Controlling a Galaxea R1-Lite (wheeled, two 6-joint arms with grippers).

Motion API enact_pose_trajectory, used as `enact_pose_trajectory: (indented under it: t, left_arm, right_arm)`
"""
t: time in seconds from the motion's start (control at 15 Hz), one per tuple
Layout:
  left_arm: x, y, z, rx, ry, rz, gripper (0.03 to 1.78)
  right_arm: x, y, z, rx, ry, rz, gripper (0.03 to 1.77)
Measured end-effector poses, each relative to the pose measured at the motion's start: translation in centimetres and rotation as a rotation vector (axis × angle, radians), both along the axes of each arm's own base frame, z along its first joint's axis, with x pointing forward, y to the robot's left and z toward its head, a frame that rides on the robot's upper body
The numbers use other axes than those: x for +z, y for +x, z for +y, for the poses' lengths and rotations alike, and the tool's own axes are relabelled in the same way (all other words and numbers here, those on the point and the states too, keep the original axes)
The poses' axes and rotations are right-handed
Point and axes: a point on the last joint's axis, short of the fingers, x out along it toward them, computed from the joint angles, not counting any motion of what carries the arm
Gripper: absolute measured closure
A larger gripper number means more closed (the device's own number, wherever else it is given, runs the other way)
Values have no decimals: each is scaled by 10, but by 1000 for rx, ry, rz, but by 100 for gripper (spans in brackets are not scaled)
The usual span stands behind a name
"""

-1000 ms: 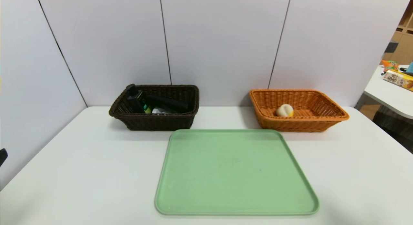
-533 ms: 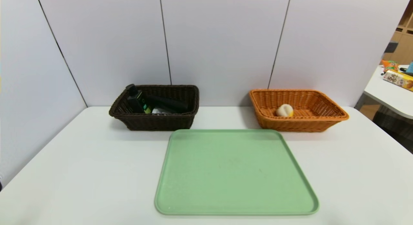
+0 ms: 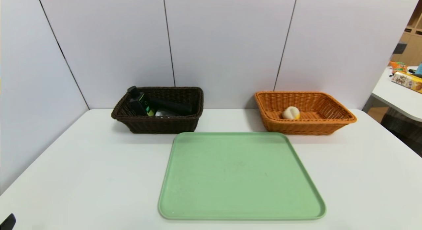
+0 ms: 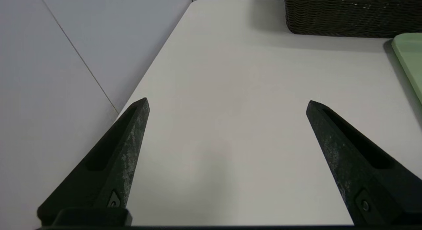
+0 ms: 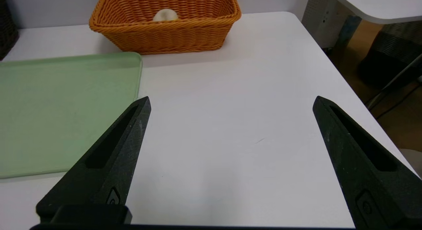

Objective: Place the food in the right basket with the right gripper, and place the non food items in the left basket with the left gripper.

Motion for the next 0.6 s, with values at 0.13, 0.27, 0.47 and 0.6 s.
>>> enact_pose_trajectory:
  t: [0.13,0.27,0.47,0.6]
  left_arm:
    - [-12,-4,-1,-45,-1,-1,12]
    - [-20,-8,-2,-82,0,-1,12]
    - [-29,-13,-2,-98,-1,14,12]
    - [-33,-15,-3,-105,-1,10,12]
  right_arm:
    - [-6,-3,1,25,5,3,10]
    - [-15,-7,1,31,4,-2,10]
    - [-24,-14,1,34,4,-21,10]
    - [-30,-17,1,43,6,-29,10]
